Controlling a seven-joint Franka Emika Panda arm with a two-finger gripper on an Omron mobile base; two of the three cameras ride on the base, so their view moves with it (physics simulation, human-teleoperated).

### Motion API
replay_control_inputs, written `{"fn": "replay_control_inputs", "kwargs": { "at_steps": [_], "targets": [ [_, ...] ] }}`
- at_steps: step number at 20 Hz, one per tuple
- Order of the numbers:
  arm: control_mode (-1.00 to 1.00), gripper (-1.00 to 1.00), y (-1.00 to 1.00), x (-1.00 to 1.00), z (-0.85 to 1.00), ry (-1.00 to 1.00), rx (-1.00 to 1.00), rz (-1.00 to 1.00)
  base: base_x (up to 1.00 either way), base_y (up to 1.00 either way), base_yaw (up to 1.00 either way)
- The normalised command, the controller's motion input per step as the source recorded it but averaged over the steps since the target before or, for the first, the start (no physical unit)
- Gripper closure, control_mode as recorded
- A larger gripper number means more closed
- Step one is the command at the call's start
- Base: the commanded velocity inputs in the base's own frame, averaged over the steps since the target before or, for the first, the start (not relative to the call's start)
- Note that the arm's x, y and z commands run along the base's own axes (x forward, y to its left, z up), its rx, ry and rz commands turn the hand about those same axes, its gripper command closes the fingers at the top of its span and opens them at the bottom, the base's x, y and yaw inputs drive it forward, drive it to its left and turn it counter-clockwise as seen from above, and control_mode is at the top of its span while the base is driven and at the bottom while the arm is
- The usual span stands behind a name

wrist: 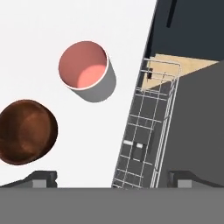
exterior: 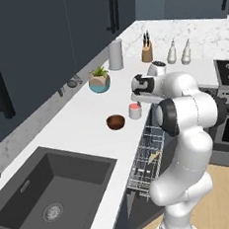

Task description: Pick up the cup and bowl from the counter, place them in the dishwasher, and close the dishwasher door.

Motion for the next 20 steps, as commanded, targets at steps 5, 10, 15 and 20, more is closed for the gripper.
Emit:
{"fn": "replay_control_inputs", "kwargs": {
  "at_steps": [5, 10, 15, 20],
  "targets": [
    [-1.00, -1.00, 0.00, 0.46, -0.22, 0.00, -0.01, -0.05, 0.00, 0.00, 0.00],
    [-1.00, -1.00, 0.00, 0.43, -0.23, 0.00, -0.02, -0.05, 0.00, 0.00, 0.00],
    [-1.00, -1.00, 0.00, 0.43, -0.27, 0.00, -0.02, -0.05, 0.00, 0.00, 0.00],
    [-1.00, -1.00, 0.00, 0.44, -0.22, 0.00, 0.00, -0.03, 0.00, 0.00, 0.00]
  ]
}}
